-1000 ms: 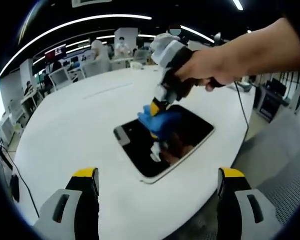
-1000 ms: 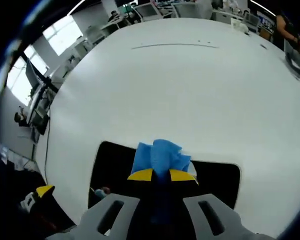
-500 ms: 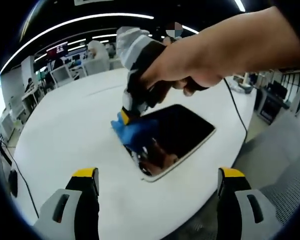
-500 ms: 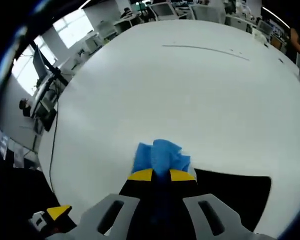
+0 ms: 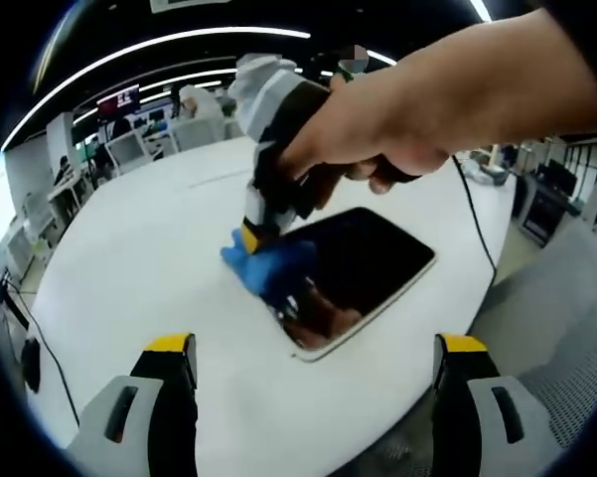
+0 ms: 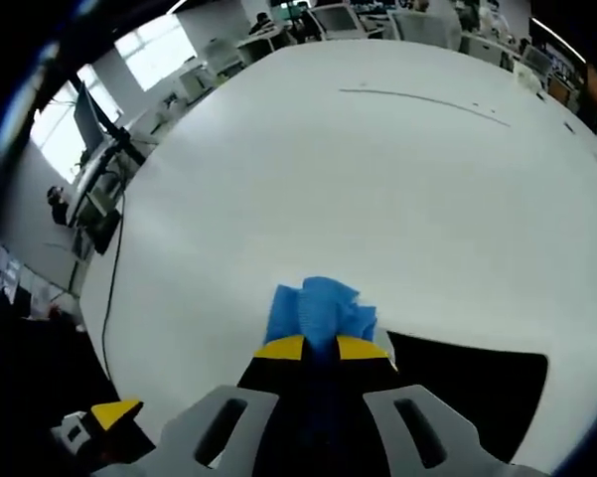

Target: Wipe the mirror surface with the cleaning cloth until all visible marks leave the cleaned area.

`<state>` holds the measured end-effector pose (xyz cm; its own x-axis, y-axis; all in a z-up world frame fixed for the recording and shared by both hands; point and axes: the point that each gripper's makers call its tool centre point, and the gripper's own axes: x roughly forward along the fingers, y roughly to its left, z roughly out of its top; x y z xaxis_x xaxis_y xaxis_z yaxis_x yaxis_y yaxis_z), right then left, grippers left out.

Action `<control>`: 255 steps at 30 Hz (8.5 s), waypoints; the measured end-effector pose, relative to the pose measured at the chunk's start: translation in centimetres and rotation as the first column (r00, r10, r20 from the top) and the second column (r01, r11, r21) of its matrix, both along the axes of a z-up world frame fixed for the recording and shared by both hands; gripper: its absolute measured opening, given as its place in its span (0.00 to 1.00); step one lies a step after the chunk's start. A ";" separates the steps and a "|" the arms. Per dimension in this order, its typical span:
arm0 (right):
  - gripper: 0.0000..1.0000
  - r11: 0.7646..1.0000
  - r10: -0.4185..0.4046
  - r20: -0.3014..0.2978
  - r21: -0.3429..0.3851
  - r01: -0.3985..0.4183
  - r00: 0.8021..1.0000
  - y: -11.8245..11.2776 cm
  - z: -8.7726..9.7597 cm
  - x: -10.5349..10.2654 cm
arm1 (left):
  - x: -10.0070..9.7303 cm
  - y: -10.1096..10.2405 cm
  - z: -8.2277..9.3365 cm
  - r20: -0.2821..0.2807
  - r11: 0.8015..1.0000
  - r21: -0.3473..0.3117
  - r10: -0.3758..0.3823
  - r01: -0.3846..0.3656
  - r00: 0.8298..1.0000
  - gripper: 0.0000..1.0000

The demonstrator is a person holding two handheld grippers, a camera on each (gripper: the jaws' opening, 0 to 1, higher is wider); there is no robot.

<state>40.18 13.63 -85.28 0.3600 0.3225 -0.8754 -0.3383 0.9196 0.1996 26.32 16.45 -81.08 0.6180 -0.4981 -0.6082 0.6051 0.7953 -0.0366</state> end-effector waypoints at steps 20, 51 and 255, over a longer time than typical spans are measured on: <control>0.04 0.999 0.038 -0.004 0.032 -0.038 0.999 0.1 0.4 -4.3 | 0.3 0.3 0.5 0.017 0.998 -0.053 0.040 -0.039 0.999 1.00; 0.04 0.997 0.080 0.015 -0.010 -0.080 0.997 -5.0 0.0 -3.9 | -0.2 -0.2 0.5 -0.001 0.999 -0.037 0.005 -0.005 1.000 0.99; 0.03 0.993 0.116 -0.019 0.006 -0.116 0.993 0.6 0.1 -9.5 | 3.2 9.3 4.9 0.045 0.978 -0.179 0.119 -0.109 0.992 1.00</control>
